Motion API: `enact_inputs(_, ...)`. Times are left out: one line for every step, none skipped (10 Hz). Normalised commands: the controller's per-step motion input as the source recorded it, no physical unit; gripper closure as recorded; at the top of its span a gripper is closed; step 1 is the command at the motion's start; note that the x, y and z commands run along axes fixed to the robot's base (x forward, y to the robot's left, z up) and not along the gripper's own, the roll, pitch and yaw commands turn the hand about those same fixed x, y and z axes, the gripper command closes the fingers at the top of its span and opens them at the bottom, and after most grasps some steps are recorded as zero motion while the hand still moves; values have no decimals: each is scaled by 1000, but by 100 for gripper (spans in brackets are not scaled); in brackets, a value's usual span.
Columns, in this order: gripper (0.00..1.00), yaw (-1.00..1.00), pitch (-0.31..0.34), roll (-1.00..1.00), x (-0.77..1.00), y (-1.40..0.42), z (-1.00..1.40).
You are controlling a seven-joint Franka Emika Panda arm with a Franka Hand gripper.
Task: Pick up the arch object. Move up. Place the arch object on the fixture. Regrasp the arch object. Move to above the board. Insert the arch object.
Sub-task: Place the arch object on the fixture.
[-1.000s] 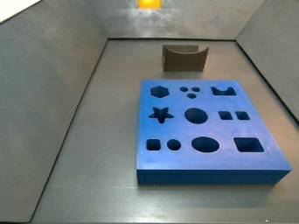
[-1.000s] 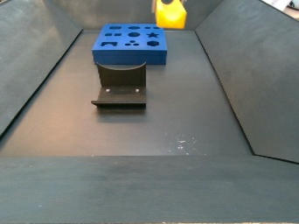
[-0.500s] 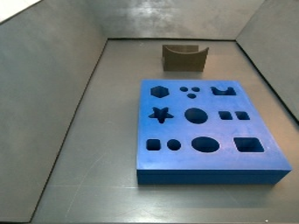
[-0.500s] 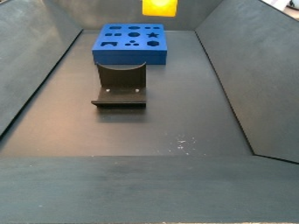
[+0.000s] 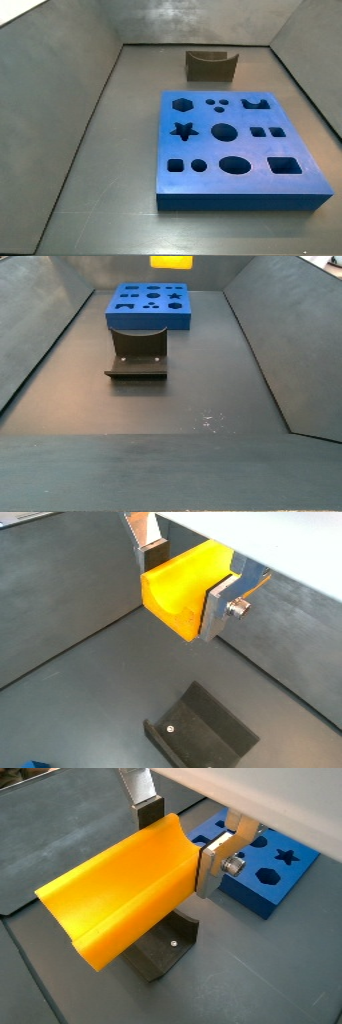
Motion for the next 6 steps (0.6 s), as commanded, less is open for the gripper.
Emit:
enact_inputs(100,-48,145,-155,1000,103,45)
enact_inputs(100,-50,152,-164,1000,78,37)
enact_inputs(100,-51,153,-168,1000,65,28)
enact_inputs(100,-46,10,-1000,902,-367,-946)
enact_inputs(100,-51,3,-1000,880,-304,-888)
enact_inputs(100,-52,-7,-1000,857,-166,-734)
